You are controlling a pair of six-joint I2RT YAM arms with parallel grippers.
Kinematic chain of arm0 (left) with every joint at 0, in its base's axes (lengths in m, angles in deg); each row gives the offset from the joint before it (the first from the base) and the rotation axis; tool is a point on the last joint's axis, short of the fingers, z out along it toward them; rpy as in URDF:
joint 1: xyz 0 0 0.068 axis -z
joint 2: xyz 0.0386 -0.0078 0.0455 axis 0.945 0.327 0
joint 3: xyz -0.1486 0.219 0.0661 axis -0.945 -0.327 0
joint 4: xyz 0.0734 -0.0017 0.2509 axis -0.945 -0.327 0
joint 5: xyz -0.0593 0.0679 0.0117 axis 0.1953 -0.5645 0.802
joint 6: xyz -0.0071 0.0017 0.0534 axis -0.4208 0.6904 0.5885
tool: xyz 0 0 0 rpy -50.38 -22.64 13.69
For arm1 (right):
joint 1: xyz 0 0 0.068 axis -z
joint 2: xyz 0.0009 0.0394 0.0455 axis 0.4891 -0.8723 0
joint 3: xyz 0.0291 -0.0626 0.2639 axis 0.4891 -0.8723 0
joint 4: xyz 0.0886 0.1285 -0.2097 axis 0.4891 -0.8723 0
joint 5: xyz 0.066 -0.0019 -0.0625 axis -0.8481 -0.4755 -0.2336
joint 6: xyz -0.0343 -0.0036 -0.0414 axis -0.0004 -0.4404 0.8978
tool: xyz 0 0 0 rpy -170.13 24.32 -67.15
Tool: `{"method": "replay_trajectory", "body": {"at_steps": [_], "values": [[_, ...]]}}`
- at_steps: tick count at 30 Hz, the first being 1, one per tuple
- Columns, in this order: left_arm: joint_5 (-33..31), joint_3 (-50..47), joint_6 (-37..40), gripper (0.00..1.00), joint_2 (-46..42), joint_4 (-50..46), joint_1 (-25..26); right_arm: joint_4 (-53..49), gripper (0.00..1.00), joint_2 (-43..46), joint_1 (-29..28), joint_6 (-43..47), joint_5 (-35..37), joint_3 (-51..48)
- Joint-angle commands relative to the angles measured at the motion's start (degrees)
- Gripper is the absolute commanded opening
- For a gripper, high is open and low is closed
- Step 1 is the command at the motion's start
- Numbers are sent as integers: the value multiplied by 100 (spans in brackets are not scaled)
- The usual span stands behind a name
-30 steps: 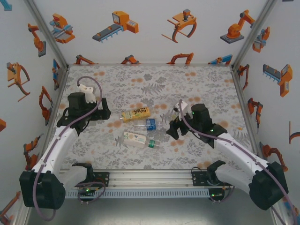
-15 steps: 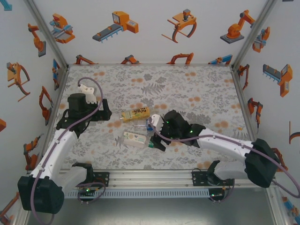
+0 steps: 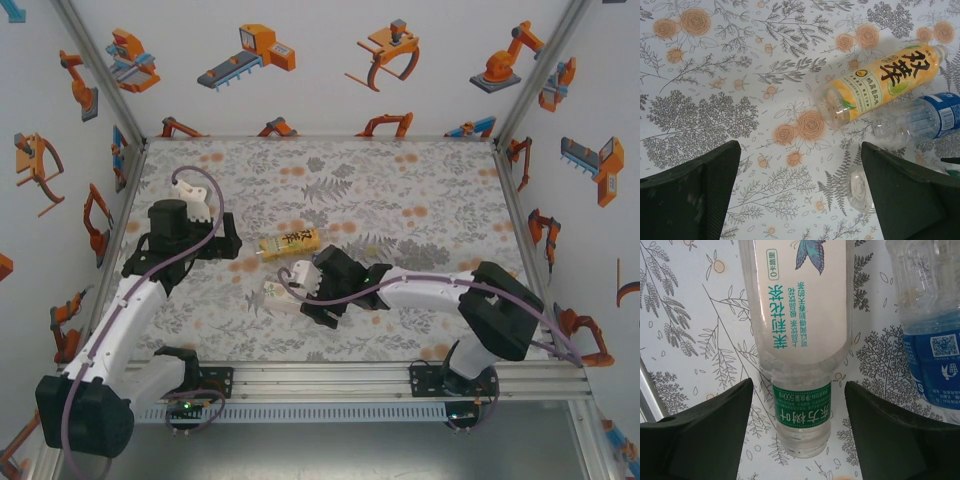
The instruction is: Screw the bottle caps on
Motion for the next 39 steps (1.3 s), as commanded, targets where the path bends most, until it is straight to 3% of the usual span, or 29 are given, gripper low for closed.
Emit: {"method": "replay_trajectory", "body": {"at_steps": [1, 15, 23, 27, 33, 39], "values": [[19, 82, 88, 98, 29, -48, 30, -55, 66, -124, -43, 197, 41, 290], [-42, 71, 153, 97, 30, -112, 77, -176, 49, -628, -167, 474, 109, 490], [-532, 108, 438, 98, -25, -386, 263, -305, 31, 12, -369, 684, 430, 327], [18, 269, 496, 99, -237, -706, 291, -752, 26, 590, -630, 1056, 814, 240], [2000, 1035, 721, 95, -173, -1402, 486, -1479, 21, 1619, -967, 1659, 1345, 147], [2390, 1787, 809, 94, 192, -2237, 1128, -2254, 20, 2466, -1344, 2429, 2122, 248]]}}
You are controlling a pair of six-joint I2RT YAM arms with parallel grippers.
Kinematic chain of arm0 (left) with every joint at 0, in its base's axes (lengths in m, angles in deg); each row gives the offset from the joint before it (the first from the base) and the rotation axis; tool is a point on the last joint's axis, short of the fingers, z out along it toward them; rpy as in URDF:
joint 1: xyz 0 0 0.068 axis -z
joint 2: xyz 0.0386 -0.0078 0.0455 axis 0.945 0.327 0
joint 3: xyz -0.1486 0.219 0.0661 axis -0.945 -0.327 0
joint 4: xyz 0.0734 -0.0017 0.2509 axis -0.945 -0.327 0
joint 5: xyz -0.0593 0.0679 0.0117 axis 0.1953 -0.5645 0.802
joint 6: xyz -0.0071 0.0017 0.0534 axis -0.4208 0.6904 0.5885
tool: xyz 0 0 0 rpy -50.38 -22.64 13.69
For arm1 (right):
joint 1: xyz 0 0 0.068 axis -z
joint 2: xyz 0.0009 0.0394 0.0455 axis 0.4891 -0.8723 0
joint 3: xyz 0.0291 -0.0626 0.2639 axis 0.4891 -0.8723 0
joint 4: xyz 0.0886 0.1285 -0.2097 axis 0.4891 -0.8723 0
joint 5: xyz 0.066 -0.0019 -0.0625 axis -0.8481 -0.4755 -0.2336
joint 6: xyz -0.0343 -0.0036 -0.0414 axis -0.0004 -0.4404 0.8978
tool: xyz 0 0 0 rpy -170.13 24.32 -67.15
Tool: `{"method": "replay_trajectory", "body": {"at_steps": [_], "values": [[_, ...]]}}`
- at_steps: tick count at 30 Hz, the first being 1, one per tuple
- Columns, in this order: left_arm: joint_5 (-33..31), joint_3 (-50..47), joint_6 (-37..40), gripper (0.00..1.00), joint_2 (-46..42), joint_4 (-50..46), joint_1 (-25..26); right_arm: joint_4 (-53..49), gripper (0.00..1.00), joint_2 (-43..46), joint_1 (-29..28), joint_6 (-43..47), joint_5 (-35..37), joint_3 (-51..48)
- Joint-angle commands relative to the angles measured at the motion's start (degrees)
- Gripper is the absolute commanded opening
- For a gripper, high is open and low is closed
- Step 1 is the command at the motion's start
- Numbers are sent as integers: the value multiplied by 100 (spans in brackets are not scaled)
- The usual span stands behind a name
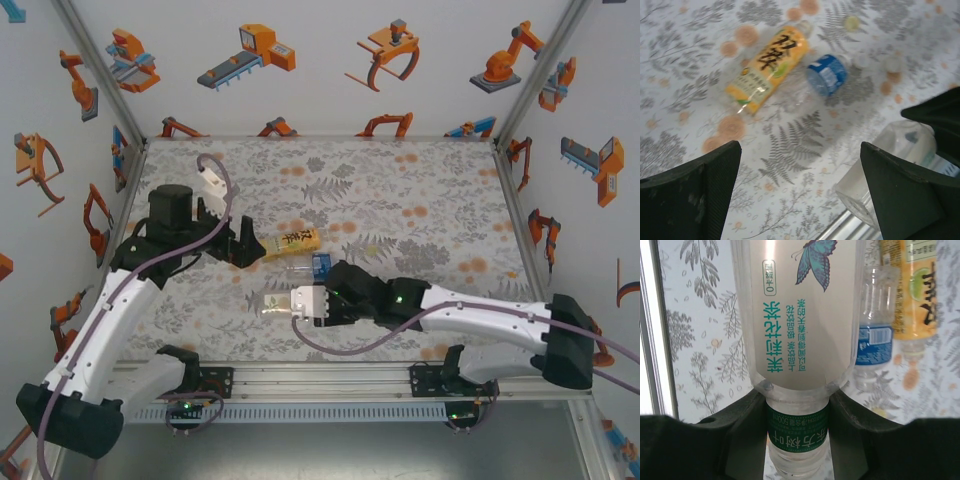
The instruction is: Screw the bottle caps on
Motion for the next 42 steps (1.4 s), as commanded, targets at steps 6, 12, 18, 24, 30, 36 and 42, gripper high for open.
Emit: {"method": "replay_trajectory", "body": {"at_steps": [6, 12, 18, 24, 30, 36, 42], "values": [[1018, 623, 223, 96, 348, -1021, 1207, -1137, 17, 955, -464, 1441, 1184, 213], [1032, 762, 60, 95, 621, -919, 2176, -1319, 15, 1226, -724, 2038, 1758, 517], [825, 986, -138, 92, 1055, -799, 2891, -1357, 14, 1285, -912, 2592, 2026, 775], [847, 1140, -431, 88, 1408, -744, 3358, -1188, 14, 1402, -1139, 3149, 2048, 840], [1088, 1131, -540, 81, 1548, -594, 3521, -1037, 12, 1509, -1385, 3344, 2269, 839], [1341, 1140, -693, 74, 1641, -337, 3561, -978, 12, 1525, -1665, 3353, 2581, 904], [1449, 1079, -679, 70, 1745, -354, 3609, -983, 11, 1488, -1770, 3392, 2679, 1026]]}}
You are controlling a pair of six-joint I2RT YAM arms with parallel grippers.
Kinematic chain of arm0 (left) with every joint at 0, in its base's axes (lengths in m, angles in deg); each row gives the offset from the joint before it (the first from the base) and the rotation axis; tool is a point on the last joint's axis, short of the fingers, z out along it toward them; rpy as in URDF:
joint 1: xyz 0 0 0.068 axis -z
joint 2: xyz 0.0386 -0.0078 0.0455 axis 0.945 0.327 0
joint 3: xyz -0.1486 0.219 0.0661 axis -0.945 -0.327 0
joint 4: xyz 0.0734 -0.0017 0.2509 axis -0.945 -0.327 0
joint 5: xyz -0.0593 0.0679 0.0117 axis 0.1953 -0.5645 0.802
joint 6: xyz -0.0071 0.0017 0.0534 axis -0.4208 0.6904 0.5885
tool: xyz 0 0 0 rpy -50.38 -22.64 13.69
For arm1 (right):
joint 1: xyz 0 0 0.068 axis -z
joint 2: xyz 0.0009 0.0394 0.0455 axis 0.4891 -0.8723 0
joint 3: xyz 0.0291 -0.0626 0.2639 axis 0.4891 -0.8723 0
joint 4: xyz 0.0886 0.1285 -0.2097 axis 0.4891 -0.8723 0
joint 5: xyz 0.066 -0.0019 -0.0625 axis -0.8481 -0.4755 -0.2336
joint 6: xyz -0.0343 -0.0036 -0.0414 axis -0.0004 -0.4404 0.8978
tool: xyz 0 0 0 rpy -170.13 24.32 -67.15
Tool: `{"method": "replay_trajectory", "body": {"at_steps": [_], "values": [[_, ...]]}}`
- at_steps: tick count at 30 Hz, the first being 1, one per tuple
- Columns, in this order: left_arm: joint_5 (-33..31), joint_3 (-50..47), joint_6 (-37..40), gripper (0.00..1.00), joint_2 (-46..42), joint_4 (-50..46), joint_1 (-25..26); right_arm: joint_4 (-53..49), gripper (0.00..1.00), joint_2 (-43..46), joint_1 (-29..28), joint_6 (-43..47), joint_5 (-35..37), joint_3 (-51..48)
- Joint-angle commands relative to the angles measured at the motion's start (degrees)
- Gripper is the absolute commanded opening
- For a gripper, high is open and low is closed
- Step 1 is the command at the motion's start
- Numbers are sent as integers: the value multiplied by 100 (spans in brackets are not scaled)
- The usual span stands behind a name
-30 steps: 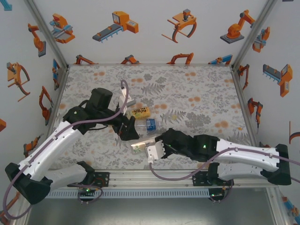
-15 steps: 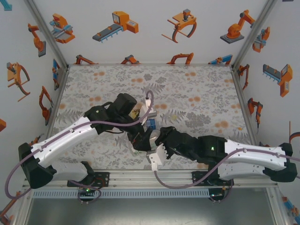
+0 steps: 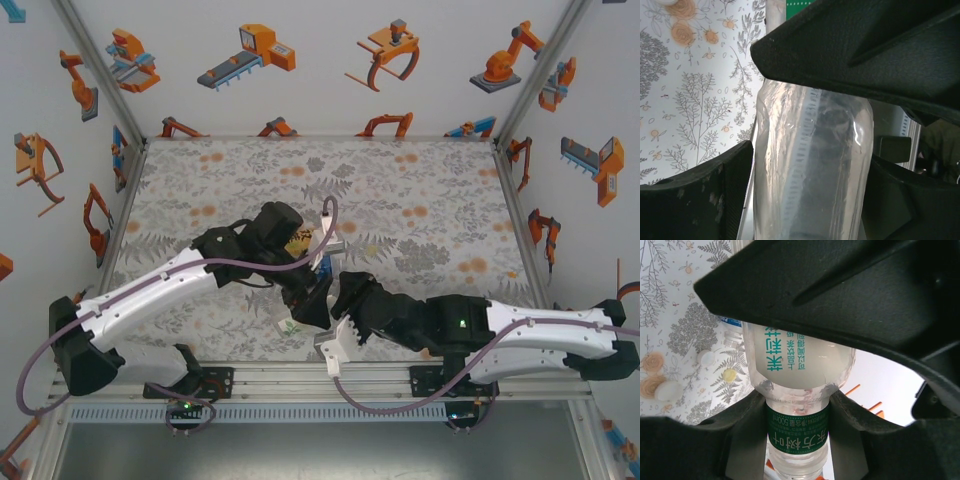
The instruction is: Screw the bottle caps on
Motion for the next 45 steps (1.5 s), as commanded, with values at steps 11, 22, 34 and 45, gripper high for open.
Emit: {"method": "replay_trajectory", "body": {"at_steps": [11, 22, 34, 45], "values": [[121, 209, 230, 63, 208, -376, 31, 149, 11, -22, -152, 66, 439, 357], [105, 221, 484, 44, 256, -540, 23, 224, 15, -113, -171, 55, 474, 349], [-248, -12, 543, 32, -10, -238, 12, 396, 63, 79, -186, -360, 592, 206], [-1183, -817, 453, 29, -896, 339, -354, 682, 72, 799, -176, -2539, 989, -57]]}}
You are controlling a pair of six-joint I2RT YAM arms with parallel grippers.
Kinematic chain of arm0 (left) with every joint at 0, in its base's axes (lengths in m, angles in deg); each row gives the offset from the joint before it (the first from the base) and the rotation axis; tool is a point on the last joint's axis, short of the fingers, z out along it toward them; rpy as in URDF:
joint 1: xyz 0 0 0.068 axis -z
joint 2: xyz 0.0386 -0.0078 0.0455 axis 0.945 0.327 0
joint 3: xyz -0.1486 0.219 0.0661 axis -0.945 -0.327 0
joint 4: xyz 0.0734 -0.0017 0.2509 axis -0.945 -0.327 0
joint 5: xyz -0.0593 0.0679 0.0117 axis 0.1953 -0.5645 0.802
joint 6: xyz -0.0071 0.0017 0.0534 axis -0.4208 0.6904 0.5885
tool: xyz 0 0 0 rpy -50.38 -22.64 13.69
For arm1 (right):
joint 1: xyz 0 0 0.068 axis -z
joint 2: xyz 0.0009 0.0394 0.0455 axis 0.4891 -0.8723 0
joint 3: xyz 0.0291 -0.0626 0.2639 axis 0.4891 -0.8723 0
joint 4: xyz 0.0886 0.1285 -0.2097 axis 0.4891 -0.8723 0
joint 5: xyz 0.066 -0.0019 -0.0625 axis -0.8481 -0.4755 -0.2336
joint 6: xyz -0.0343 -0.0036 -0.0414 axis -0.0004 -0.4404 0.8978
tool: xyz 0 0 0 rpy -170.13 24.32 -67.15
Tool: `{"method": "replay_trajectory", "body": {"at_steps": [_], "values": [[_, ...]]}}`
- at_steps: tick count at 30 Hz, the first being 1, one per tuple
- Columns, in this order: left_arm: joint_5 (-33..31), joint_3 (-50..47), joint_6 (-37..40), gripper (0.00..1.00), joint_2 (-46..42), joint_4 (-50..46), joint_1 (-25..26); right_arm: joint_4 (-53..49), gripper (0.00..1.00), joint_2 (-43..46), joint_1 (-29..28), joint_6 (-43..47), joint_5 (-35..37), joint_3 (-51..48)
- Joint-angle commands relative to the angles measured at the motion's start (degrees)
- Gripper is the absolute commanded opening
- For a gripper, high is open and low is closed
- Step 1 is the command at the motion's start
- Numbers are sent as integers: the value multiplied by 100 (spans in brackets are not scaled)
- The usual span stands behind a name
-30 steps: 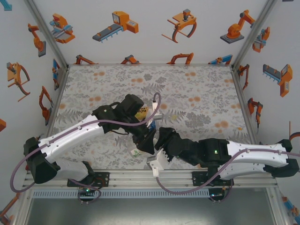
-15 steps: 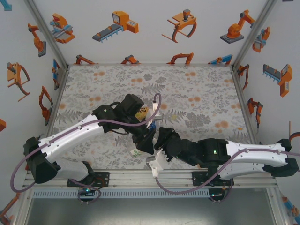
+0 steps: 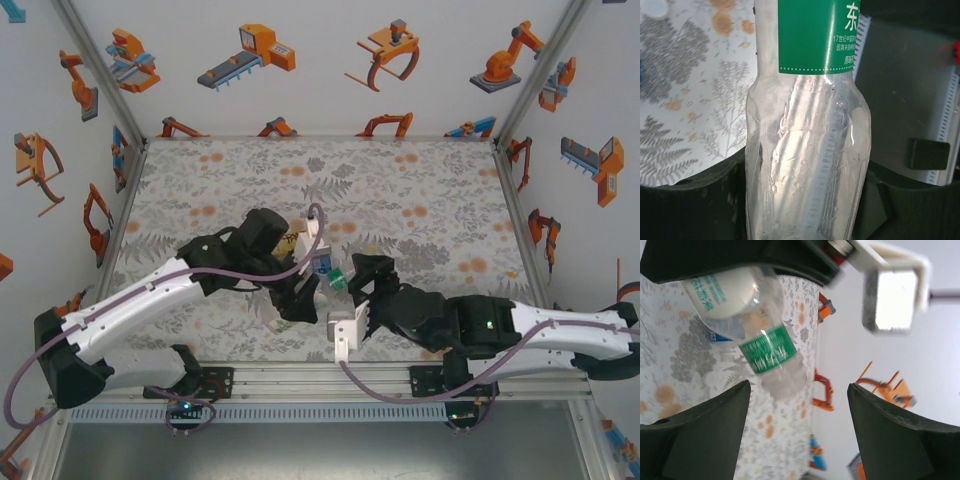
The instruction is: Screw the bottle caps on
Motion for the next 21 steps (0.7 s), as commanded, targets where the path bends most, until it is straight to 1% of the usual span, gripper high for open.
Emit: {"method": "replay_trajectory", "body": {"at_steps": [1, 3, 7, 8, 10, 12, 14, 16, 19, 21], "values": [[-457, -351, 6, 26, -394, 391, -222, 232, 73, 215, 7, -1553, 471, -94], [-498, -604, -49, 24, -629, 684, -355, 223, 74, 304, 42, -2374, 598, -129], [-616, -1052, -130, 22, -1054, 1272, -469, 144, 75, 443, 218, -4410, 1311, -238], [-622, -1129, -125, 21, -1105, 1382, -479, 79, 76, 500, 292, -4844, 1399, -272], [-628, -1256, -112, 21, -1215, 1604, -480, 13, 76, 753, 524, -5722, 1392, -445], [-629, -1368, -102, 19, -1291, 1831, -480, 20, 76, 1090, 796, -6410, 1305, -660], [-575, -1495, -148, 18, -1356, 2133, -480, 162, 76, 1481, 1149, -6881, 861, -898], [-380, -1660, -270, 18, -1413, 2611, -480, 682, 76, 1921, 1489, -7101, 117, -1226], [-12, -1872, -525, 19, -1441, 3454, -479, 1685, 76, 2313, 1773, -7206, -793, -1646], [231, -1939, -663, 19, -1420, 3949, -479, 2076, 76, 2279, 1824, -7171, -1226, -1653]]}}
